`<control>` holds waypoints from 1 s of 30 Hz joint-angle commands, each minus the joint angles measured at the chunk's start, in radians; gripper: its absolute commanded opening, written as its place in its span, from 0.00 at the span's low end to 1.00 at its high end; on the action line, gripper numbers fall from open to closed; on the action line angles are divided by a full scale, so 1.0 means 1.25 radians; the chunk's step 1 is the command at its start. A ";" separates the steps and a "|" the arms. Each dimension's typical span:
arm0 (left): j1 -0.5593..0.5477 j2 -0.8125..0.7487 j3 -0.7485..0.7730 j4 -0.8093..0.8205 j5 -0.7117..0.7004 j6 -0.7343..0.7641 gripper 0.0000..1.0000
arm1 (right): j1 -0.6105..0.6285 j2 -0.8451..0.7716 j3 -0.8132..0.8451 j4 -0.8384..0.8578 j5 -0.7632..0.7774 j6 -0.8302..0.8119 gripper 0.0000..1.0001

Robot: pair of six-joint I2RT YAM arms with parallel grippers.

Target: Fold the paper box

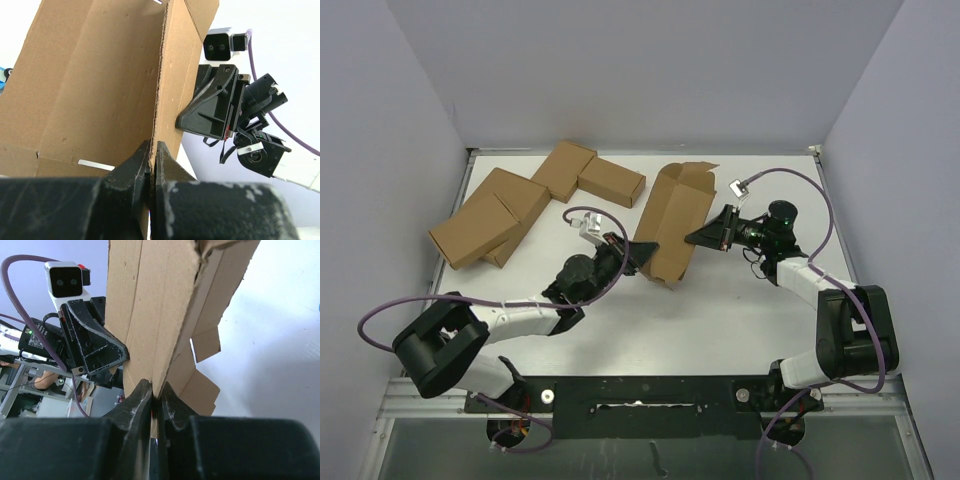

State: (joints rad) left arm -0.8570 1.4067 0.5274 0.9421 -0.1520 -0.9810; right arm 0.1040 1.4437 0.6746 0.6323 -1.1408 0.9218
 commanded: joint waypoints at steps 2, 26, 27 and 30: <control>0.015 0.013 0.010 0.083 0.074 0.005 0.00 | -0.017 -0.015 0.029 -0.018 0.022 -0.048 0.15; 0.038 0.107 0.048 0.155 0.269 -0.031 0.00 | -0.125 0.000 0.036 0.000 0.009 0.001 0.19; 0.038 0.105 0.047 0.154 0.268 -0.030 0.00 | -0.125 0.002 0.037 0.005 0.005 0.002 0.11; 0.038 0.096 0.044 0.143 0.262 -0.020 0.00 | -0.125 0.008 0.039 0.014 -0.007 0.007 0.00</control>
State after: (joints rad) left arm -0.8082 1.5265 0.5529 1.0485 0.1387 -1.0126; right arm -0.0528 1.4479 0.6823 0.5774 -1.1236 0.9306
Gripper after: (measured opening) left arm 0.015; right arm 0.043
